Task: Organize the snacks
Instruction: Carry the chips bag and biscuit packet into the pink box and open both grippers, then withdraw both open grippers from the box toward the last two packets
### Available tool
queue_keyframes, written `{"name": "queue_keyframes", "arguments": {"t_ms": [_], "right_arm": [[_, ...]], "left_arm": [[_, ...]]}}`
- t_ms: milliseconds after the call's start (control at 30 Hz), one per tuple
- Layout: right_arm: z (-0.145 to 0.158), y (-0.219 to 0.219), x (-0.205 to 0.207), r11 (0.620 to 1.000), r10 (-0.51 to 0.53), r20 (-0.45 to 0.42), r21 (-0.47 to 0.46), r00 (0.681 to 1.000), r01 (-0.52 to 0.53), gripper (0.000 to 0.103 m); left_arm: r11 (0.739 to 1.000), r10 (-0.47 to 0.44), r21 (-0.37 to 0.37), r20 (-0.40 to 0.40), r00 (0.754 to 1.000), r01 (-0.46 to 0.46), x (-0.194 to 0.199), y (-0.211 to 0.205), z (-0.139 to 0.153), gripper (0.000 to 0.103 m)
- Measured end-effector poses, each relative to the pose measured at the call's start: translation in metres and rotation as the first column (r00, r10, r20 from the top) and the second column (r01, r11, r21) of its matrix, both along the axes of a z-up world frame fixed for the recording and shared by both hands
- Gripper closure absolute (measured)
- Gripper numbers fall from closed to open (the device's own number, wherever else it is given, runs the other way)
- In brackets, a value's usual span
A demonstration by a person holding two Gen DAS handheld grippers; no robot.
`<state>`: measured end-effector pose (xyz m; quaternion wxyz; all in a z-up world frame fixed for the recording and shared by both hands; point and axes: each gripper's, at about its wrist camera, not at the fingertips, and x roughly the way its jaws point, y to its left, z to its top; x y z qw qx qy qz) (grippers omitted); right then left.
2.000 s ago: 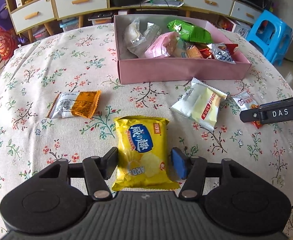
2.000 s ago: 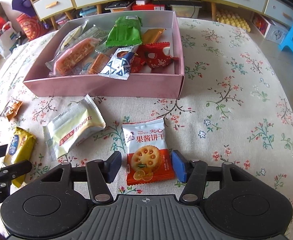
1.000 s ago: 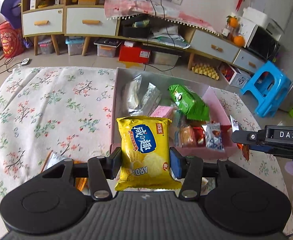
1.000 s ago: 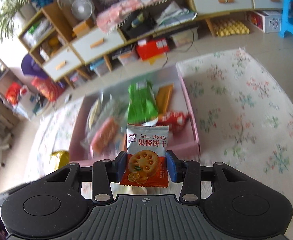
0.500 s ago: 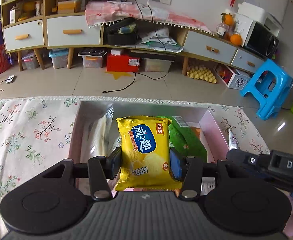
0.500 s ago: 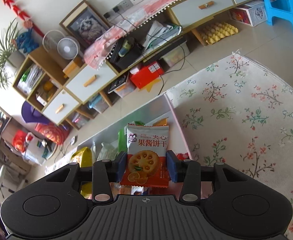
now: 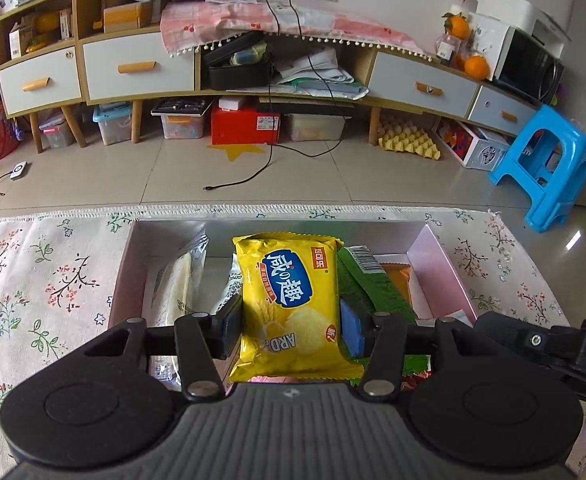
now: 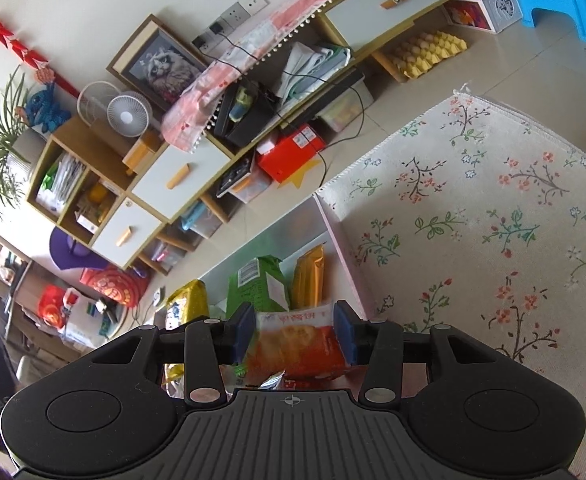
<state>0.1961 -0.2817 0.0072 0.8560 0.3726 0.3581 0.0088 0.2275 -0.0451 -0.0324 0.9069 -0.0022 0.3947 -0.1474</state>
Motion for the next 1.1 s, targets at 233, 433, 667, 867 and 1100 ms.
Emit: {"name": "queue_keyframes", "arguments": {"t_ms": [233, 433, 667, 867, 1100], "right_arm": [[0.009, 0.001, -0.003, 1.0, 0.011, 0.009, 0.001, 1.0, -0.011, 0.033], [0.023, 0.01, -0.008, 0.997, 0.043, -0.008, -0.064, 0.999, -0.043, 0.026], [0.04, 0.032, -0.022, 0.974, 0.105, -0.067, -0.193, 0.992, -0.116, 0.017], [0.044, 0.053, -0.037, 0.953, 0.136, -0.144, -0.252, 0.98, -0.169, 0.014], [0.033, 0.078, -0.051, 0.93, 0.176, -0.274, -0.269, 0.946, -0.251, 0.014]], "left_arm": [[1.0, -0.02, 0.017, 0.032, 0.999, 0.019, -0.007, 0.001, 0.012, 0.025], [1.0, -0.007, 0.003, 0.045, 0.999, 0.007, -0.025, 0.016, 0.023, 0.011], [0.999, 0.042, 0.017, 0.021, 0.999, -0.042, -0.048, 0.055, 0.032, 0.003], [0.99, 0.124, 0.061, 0.001, 0.992, -0.124, -0.065, 0.087, 0.034, 0.001], [0.979, 0.201, 0.043, 0.003, 0.98, -0.201, -0.087, 0.117, 0.02, 0.001]]}}
